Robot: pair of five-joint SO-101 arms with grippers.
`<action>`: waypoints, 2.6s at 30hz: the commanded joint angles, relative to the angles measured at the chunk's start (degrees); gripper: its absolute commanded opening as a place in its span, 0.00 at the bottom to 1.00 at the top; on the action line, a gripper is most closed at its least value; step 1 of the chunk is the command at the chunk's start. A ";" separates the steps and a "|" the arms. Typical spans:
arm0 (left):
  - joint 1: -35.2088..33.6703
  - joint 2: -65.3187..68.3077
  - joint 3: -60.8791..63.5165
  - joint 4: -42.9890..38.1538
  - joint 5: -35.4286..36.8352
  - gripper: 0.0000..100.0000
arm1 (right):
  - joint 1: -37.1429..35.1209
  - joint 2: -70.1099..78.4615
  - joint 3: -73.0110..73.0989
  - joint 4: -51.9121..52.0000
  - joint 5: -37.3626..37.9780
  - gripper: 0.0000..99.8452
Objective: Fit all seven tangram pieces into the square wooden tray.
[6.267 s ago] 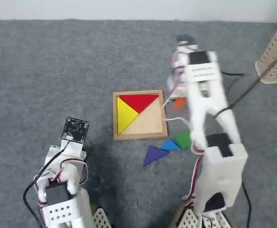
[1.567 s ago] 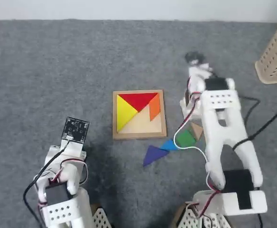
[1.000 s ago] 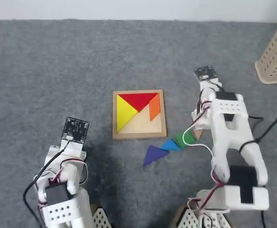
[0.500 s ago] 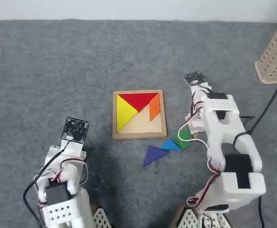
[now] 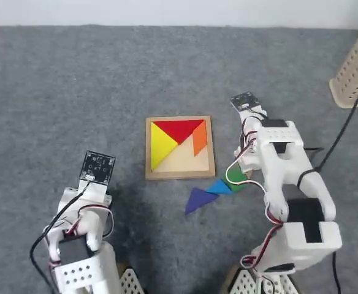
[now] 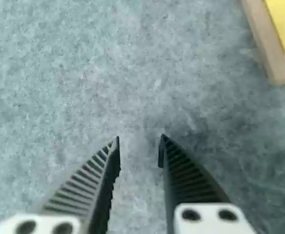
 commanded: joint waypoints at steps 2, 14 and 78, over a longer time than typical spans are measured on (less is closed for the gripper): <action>-0.09 -1.32 -0.75 0.18 0.44 0.12 | -1.54 -0.75 -0.88 1.27 0.88 0.15; -0.09 -1.32 -0.75 0.18 0.44 0.12 | -5.05 -4.26 0.53 0.75 1.05 0.15; -0.09 -1.32 -0.75 0.18 0.44 0.12 | 7.78 -8.31 -3.08 1.36 -6.68 0.15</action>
